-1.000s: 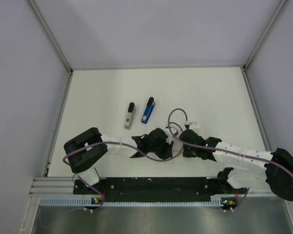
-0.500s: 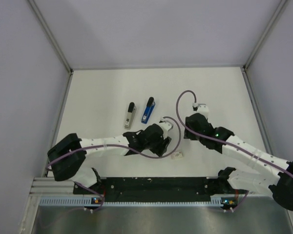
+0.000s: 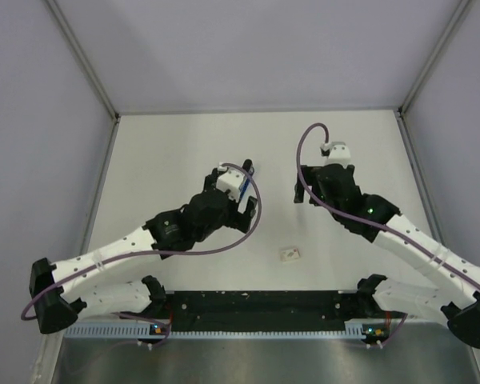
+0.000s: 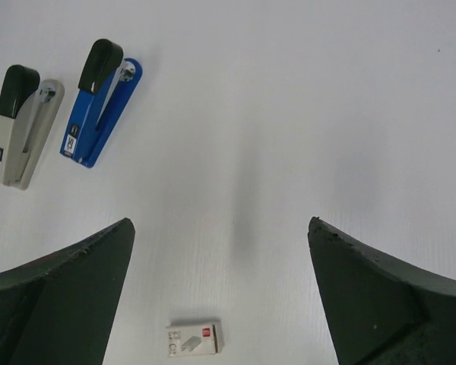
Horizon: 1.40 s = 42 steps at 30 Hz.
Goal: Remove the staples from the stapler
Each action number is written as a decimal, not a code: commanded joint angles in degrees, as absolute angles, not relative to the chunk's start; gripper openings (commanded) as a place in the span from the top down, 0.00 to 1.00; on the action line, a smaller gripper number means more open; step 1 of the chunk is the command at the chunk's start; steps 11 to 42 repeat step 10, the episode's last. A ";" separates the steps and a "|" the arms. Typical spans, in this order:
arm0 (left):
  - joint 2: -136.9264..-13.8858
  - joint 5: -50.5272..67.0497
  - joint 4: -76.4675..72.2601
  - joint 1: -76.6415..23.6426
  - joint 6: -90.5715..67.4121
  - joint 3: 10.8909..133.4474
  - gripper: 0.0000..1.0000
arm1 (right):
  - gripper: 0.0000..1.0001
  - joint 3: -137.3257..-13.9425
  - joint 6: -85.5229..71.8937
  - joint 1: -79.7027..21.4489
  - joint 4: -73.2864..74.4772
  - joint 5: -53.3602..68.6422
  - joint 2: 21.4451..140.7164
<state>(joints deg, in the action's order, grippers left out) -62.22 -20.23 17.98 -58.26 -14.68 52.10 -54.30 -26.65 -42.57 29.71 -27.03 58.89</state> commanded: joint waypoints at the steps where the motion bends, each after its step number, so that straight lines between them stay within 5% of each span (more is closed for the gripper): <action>1: -56.53 -26.71 20.04 -58.10 -12.57 53.18 0.01 | 0.01 -58.62 -25.49 -42.10 31.02 -32.95 56.60; 42: -52.12 -30.05 20.92 -58.10 -10.98 54.93 0.01 | 0.01 -60.90 -23.02 -42.10 31.90 -38.48 56.15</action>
